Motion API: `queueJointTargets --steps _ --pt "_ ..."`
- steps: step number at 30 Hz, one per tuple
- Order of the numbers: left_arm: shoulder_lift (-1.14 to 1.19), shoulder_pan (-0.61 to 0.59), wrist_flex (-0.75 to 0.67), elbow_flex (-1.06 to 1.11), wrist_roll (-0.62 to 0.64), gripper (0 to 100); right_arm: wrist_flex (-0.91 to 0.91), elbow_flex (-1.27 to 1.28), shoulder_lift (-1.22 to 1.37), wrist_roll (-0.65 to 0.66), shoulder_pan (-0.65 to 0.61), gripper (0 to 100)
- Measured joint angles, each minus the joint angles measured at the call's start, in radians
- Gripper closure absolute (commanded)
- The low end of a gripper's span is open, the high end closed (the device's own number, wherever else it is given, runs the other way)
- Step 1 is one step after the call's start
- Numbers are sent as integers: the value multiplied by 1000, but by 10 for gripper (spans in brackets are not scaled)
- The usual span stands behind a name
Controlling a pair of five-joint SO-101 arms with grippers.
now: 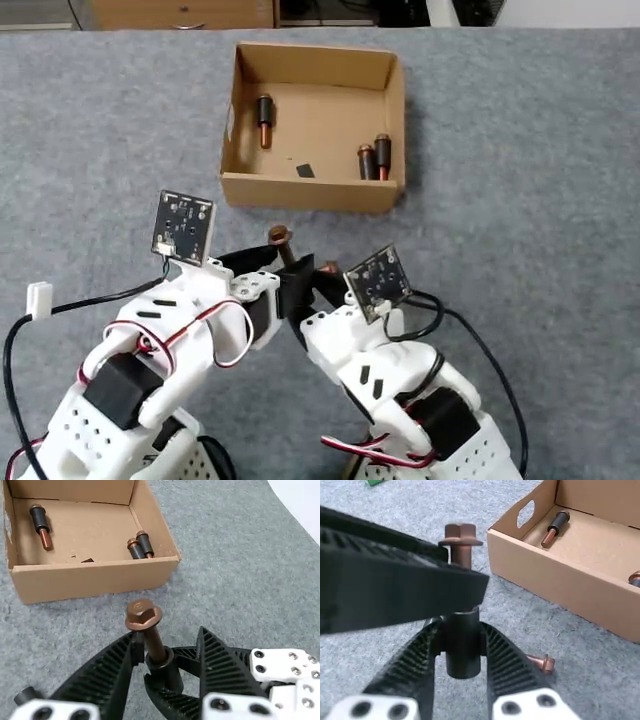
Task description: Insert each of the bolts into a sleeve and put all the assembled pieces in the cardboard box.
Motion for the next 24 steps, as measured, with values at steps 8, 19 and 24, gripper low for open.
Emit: queueJointTargets --steps 8,19,24 --pt "-69 0 46 0 -2 822 -61 2 2 2 106 997" --pt "-310 -98 137 46 -2 825 -199 -72 2 2 278 997" --pt "-319 -285 137 114 -2 837 -270 -155 34 2 379 997"
